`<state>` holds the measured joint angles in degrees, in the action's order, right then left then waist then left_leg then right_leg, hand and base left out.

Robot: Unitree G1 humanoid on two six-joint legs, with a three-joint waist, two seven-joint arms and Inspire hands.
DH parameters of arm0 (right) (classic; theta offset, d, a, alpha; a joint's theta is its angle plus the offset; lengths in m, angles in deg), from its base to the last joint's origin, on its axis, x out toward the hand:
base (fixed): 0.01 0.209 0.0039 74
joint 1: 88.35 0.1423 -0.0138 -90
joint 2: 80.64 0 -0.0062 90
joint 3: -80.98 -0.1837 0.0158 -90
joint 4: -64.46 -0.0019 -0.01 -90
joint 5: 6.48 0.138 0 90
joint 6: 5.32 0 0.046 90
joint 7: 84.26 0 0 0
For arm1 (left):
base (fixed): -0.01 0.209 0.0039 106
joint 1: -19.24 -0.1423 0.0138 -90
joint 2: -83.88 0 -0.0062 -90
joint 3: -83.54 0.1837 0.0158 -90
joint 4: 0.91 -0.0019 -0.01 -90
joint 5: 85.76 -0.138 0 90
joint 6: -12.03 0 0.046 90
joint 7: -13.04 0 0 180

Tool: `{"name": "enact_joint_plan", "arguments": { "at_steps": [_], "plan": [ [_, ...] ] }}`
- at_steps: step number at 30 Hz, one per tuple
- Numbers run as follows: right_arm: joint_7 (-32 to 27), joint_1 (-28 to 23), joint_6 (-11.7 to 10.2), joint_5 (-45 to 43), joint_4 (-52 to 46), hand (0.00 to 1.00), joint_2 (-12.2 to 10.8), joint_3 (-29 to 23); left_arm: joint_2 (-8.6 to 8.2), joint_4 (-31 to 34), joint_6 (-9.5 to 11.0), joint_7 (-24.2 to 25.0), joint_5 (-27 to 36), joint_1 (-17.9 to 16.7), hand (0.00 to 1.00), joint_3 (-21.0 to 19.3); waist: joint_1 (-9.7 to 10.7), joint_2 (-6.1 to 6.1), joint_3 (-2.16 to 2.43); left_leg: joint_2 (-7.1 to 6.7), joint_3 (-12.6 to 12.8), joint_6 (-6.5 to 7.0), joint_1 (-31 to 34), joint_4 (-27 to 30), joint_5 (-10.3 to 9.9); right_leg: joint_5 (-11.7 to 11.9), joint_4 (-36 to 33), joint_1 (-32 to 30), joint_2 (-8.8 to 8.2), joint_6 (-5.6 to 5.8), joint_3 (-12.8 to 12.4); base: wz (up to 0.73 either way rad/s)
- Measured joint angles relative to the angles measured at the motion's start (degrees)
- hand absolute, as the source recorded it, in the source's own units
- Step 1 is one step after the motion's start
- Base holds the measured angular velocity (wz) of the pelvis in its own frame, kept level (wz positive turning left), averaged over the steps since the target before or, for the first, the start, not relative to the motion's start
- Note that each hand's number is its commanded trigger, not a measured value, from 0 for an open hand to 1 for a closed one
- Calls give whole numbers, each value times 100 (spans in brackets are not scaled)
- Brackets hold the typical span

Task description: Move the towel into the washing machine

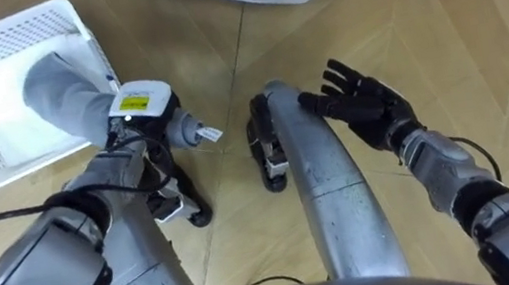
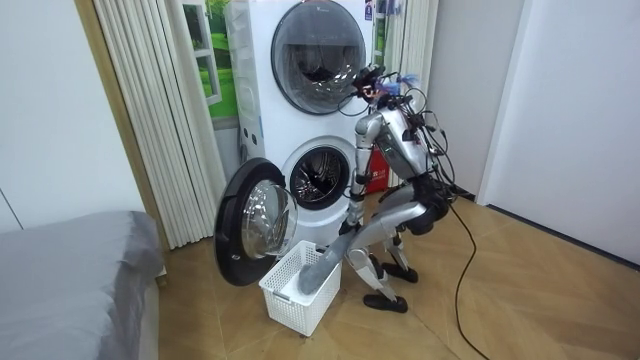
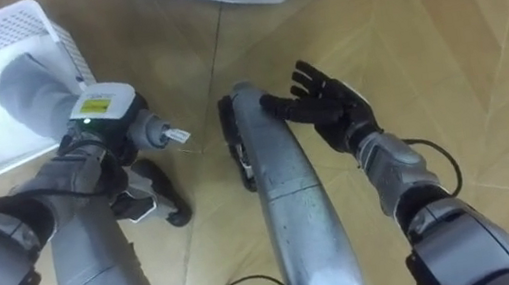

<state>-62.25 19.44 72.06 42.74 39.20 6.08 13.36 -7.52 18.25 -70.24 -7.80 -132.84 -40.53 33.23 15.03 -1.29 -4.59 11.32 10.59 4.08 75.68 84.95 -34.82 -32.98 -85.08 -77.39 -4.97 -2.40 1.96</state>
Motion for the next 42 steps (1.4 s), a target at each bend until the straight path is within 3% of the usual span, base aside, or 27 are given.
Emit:
{"name": "enact_joint_plan", "arguments": {
  "at_steps": [5,9,10,14,17,20,25,29,32,36,39,42],
  "plan": [
    [-21,-192,-48,2,83,0,6,59,-225,-1,69,-71,33,-46,100,-150,-162,64,-10,2,32,-16,-474,-267,8,9,260,467,9,13,8,0],
    [-241,-303,-65,-12,259,0,59,144,-305,-25,397,-292,222,-160,100,-235,-300,230,2,-27,89,-48,-1047,-705,55,79,725,1052,6,54,77,-2],
    [-271,-301,-63,-13,322,0,49,172,-338,-47,414,-384,277,-177,100,-346,-318,229,3,-84,155,-52,-1205,-881,100,118,877,1187,-3,73,58,-4],
    [-380,-412,-79,-244,402,0,53,313,-366,-116,642,-656,447,-206,100,-625,-426,238,2,-58,202,-102,-1691,-1357,204,265,1426,1684,47,80,133,-10],
    [-452,-451,-113,-672,399,0,53,326,-351,-71,799,-927,807,-248,100,-965,-454,247,4,-5,194,-143,-2024,-1641,250,364,1806,2074,97,89,236,-8],
    [-529,-453,-116,-991,405,0,44,343,-304,122,991,-1151,1071,-252,100,-1067,-476,262,4,-17,189,-155,-2293,-1887,308,424,2054,2370,0,79,401,1],
    [-687,-418,-102,-1387,400,0,8,515,-257,643,1355,-1595,1746,-250,100,-1302,-769,287,-1,-16,236,-178,-2631,-2530,594,769,2770,2764,-56,23,693,-4],
    [-762,-357,-79,-1850,407,0,-62,519,-382,934,1445,-1641,2628,-265,100,-1391,-825,287,-2,-181,200,-156,-2839,-2905,810,872,3057,3016,-209,26,898,20],
    [-836,-296,-1,-2154,406,0,-58,503,-505,1277,1531,-1399,3591,-443,100,-1404,-934,278,-1,-231,222,-153,-2963,-3084,905,954,3181,3106,-219,37,857,3],
    [-902,-177,29,-2566,374,0,-111,433,-762,1470,1534,-516,5173,-516,100,-1365,-1035,266,2,-317,194,-141,-2954,-3243,1057,1006,3279,3126,-297,13,930,12],
    [-903,-36,27,-2704,238,0,-185,436,-761,1517,1533,201,6333,-597,100,-1120,-1060,207,5,-323,188,-153,-2947,-3332,1147,1066,3376,3134,-298,-27,965,4],
    [-916,90,10,-2763,87,0,-363,431,-740,1575,1531,930,7407,-660,100,-977,-1041,128,27,-418,176,-146,-2979,-3502,1290,1125,3452,3152,-365,-23,982,12]
  ]
}}
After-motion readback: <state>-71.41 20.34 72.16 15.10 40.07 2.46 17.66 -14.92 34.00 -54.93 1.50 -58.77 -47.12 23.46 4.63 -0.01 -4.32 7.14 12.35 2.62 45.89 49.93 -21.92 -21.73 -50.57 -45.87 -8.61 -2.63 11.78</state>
